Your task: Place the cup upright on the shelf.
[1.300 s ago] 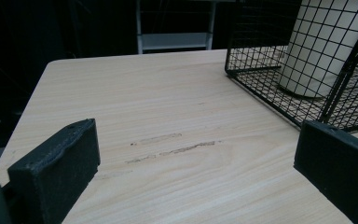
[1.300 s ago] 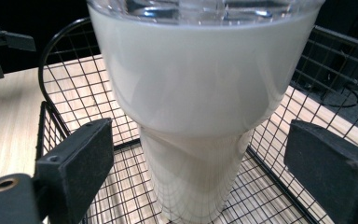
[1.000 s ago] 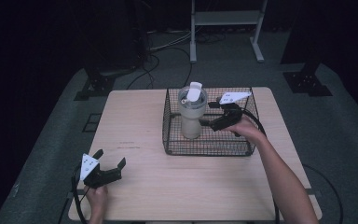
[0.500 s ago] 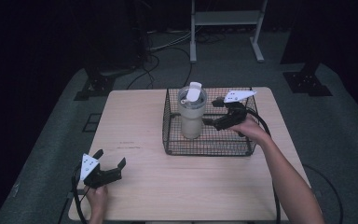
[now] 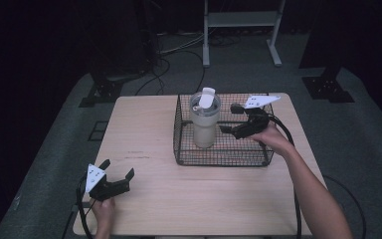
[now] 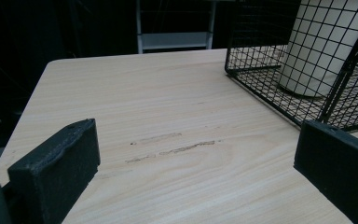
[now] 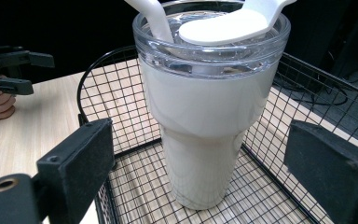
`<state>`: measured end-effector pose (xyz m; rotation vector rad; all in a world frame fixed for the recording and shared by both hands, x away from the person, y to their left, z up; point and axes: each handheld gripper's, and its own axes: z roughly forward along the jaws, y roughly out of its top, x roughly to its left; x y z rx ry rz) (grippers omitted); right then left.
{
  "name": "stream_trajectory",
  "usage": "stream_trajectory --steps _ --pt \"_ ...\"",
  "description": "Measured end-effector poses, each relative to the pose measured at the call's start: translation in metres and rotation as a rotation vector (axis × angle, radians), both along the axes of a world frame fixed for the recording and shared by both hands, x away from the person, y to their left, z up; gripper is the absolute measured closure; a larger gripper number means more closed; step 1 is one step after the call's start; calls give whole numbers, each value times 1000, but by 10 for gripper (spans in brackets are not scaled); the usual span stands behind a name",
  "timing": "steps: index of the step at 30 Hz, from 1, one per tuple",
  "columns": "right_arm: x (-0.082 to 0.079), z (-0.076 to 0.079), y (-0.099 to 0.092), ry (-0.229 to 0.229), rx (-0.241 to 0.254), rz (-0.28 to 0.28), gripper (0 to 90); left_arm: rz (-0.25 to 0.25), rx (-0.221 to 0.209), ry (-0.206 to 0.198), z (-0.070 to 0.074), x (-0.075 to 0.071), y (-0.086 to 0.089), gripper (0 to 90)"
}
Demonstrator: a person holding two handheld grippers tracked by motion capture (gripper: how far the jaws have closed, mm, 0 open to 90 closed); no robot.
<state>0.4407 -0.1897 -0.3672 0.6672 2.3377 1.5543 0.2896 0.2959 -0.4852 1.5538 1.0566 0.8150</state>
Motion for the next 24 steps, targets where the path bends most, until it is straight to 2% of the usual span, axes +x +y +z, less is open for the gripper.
stream_trajectory --steps 15,24 --pt "-17 12 -9 1 -1 11 77 0 5 1 0 0 0 0" --pt "-27 10 -23 14 12 -1 77 0 10 1 0 0 0 0"
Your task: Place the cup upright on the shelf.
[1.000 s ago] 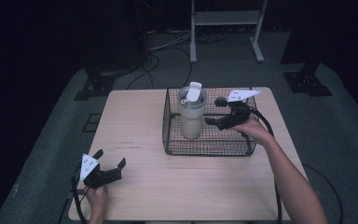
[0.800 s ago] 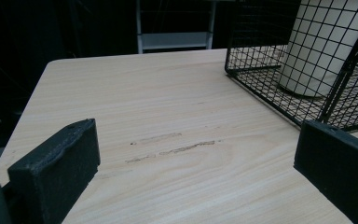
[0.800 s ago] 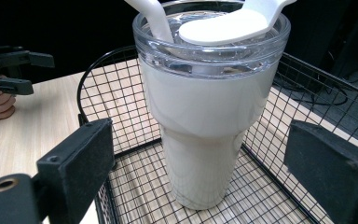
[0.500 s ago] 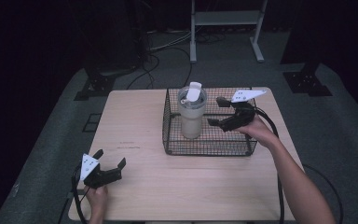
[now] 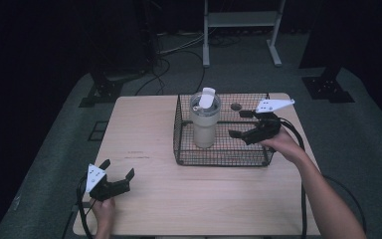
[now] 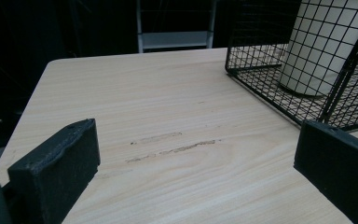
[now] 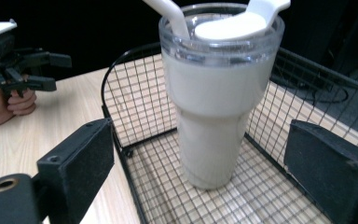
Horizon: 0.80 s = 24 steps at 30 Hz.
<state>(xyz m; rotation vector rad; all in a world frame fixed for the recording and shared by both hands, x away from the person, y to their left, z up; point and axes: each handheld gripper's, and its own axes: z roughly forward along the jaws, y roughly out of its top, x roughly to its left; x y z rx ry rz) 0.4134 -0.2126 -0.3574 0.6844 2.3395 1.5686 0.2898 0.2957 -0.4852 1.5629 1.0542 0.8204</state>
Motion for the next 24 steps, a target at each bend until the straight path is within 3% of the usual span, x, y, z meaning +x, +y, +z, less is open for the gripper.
stream_trajectory --steps 24 --pt "-29 -9 -27 16 20 -7 78 2 4 2 0 0 -1 0"
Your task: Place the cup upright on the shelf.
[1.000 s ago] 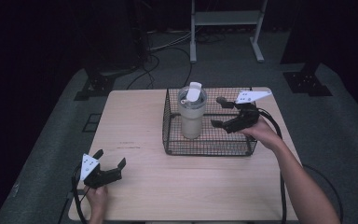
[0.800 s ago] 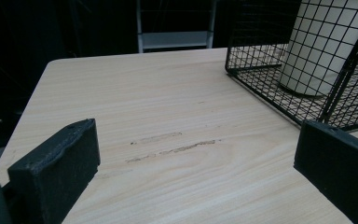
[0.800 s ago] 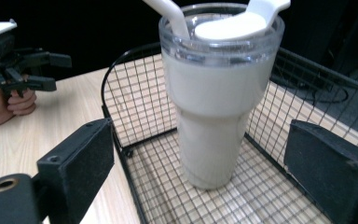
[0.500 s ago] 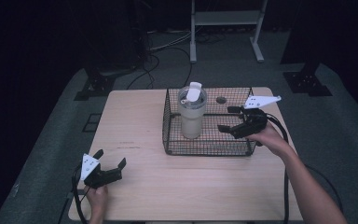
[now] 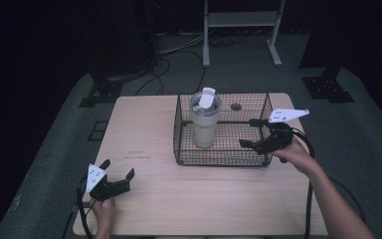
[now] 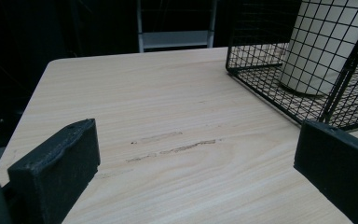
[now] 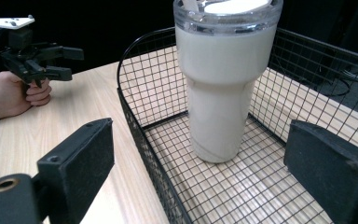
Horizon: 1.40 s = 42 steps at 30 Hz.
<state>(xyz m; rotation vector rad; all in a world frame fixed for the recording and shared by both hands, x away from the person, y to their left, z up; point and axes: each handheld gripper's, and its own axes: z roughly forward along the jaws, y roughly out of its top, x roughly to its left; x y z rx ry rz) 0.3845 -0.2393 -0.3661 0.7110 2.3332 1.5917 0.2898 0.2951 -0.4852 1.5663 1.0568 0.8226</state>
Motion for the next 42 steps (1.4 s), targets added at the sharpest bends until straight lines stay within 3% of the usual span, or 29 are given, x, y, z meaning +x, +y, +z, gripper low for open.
stream_trajectory --steps 17,42 --pt "-22 -18 -21 17 4 -13 78 1 2 3 0 0 0 0" --pt "-54 -31 -37 19 7 -14 78 4 1 2 0 0 0 0"
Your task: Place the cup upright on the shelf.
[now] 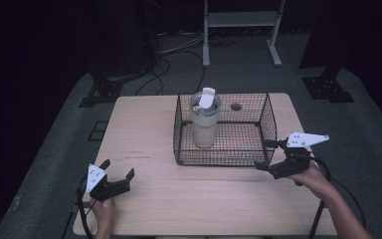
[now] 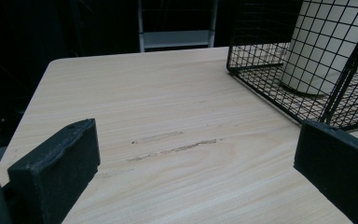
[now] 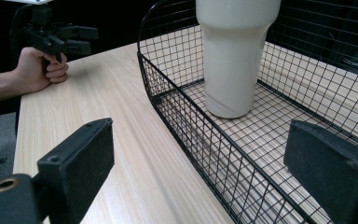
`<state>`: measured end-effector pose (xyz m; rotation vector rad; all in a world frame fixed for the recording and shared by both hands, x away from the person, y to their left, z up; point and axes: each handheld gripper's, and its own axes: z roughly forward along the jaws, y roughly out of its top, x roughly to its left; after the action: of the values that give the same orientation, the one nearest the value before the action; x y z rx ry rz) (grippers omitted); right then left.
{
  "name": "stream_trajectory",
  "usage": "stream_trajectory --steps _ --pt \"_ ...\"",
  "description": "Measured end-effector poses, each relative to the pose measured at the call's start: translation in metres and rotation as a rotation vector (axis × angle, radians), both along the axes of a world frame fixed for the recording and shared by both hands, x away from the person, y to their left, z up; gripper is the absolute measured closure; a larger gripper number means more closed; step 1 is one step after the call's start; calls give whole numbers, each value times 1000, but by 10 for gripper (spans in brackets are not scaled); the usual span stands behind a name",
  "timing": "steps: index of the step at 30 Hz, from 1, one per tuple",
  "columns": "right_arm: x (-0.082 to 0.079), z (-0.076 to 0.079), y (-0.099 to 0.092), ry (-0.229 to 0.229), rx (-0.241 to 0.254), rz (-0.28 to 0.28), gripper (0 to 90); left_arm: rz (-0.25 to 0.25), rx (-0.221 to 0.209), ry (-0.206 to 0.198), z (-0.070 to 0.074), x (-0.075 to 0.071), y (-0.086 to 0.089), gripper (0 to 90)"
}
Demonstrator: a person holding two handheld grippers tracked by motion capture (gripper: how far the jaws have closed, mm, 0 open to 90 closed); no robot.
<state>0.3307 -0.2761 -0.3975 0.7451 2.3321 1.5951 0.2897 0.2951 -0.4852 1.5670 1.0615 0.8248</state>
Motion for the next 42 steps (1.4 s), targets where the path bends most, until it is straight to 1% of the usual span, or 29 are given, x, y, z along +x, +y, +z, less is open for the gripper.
stream_trajectory --steps 4,10,12,14,17,18,20,22,24,25,32,42 --pt "-4 -2 -2 -5 -7 1 78 0 1 0 0 0 0 0" --pt "-9 -7 -5 2 -8 -2 78 0 0 1 0 0 0 0" --pt "-11 -9 -7 5 -1 -5 78 0 0 0 0 0 0 0" --pt "-13 -11 -8 9 -6 -7 78 0 0 0 0 0 0 0" --pt "-17 -14 -11 8 8 -11 78 0 -3 -2 0 0 0 0" --pt "-18 -15 -11 7 3 -10 78 0 -3 -1 0 0 0 0" --pt "-21 -17 -13 6 16 -13 78 1 0 2 0 0 0 0" --pt "-24 -20 -14 6 12 -16 78 0 1 2 0 0 0 0" --pt "-26 -22 -15 11 20 -16 78 1 1 3 0 0 0 0" --pt "-27 -24 -16 16 13 -19 78 1 2 3 0 0 0 0" --pt "-32 -32 -19 23 15 -32 78 1 2 2 0 -1 0 0" --pt "-40 -45 -24 17 16 -60 78 3 2 2 0 -1 -1 0"
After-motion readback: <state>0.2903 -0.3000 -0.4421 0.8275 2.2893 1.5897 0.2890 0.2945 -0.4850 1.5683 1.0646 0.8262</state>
